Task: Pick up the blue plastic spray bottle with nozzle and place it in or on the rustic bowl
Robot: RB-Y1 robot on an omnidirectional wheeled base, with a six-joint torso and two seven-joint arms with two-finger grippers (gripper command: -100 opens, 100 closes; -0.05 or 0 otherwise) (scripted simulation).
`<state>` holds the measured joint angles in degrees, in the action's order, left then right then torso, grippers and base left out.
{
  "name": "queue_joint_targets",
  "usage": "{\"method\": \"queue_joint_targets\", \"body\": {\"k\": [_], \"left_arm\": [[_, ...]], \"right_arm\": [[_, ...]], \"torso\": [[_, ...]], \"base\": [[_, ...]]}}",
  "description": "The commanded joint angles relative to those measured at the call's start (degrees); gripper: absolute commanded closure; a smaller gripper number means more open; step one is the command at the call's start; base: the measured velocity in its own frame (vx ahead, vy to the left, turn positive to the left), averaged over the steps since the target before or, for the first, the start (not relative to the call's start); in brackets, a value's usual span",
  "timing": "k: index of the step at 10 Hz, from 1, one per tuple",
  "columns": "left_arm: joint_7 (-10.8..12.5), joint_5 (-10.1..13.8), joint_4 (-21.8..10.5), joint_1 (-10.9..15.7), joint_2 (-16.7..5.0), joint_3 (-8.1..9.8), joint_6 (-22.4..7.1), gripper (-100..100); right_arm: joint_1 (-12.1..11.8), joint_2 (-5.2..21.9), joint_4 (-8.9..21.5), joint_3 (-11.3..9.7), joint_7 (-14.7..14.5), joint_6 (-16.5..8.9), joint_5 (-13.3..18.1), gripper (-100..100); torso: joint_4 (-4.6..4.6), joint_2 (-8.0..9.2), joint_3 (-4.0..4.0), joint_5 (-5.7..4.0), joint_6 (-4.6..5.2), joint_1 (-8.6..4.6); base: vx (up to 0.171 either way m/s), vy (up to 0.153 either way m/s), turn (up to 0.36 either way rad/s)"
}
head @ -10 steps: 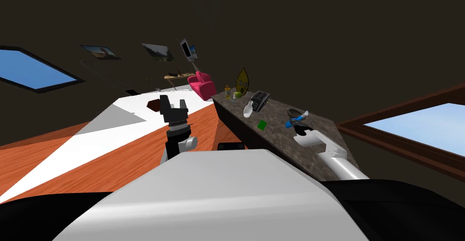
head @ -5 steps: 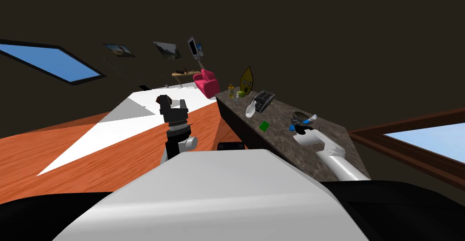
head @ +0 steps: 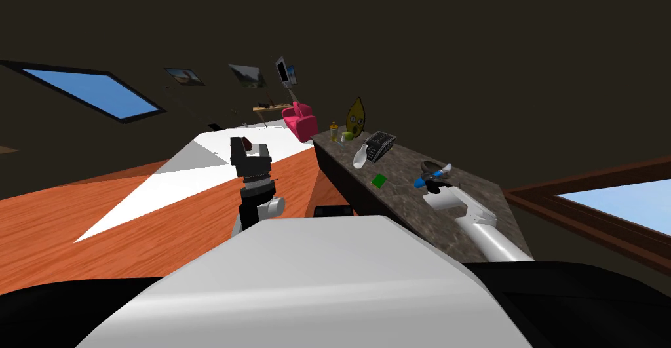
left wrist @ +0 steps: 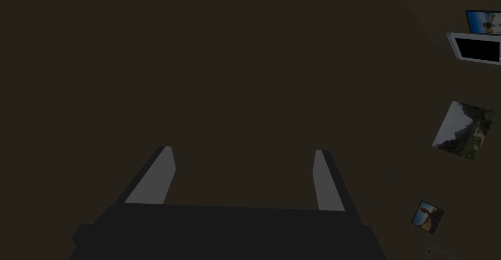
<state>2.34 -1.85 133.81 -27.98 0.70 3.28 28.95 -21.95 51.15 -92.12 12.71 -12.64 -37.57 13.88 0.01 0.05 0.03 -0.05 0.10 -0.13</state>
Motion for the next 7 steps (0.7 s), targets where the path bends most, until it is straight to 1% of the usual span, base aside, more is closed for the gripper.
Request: {"method": "queue_joint_targets", "body": {"k": [1, 2, 3, 4, 7], "left_arm": [[0.0, 0.0, 0.0, 0.0, 0.0, 0.0, 0.0, 0], [0.0, 0.0, 0.0, 0.0, 0.0, 0.0, 0.0, 0], [0.0, 0.0, 0.0, 0.0, 0.0, 0.0, 0.0, 0], [0.0, 0.0, 0.0, 0.0, 0.0, 0.0, 0.0, 0], [0.0, 0.0, 0.0, -0.02, 0.01, 0.0, 0.0, 0]], "right_arm": [[0.0, 0.0, 0.0, 0.0, 0.0, 0.0, 0.0, 100], [-0.01, 0.0, 0.01, 0.0, -0.01, 0.0, 0.0, 100], [-0.01, 0.0, 0.0, 0.0, -0.01, 0.0, 0.01, 0], [-0.54, 0.29, -0.84, -0.24, -0.09, 0.58, -0.24, 100], [-2.77, 1.26, -3.3, -0.53, -0.16, 2.8, -1.03, 100]], "torso": [[0.0, 0.0, 0.0, 0.0, 0.0, 0.0], [0.0, -0.01, 0.0, 0.0, -0.01, 0.0], [0.0, -0.01, -0.01, 0.0, -0.01, 0.01], [0.0, -0.02, -0.01, 0.0, -0.01, 0.01], [-0.08, -0.28, -0.16, 0.03, 0.11, 0.38]], "base": [[0.0, 0.0, 0.0], [0.0, 0.0, 0.0], [0.0, 0.0, 0.0], [0.049, 0.036, -0.2], [0.097, 0.082, -0.232]]}}
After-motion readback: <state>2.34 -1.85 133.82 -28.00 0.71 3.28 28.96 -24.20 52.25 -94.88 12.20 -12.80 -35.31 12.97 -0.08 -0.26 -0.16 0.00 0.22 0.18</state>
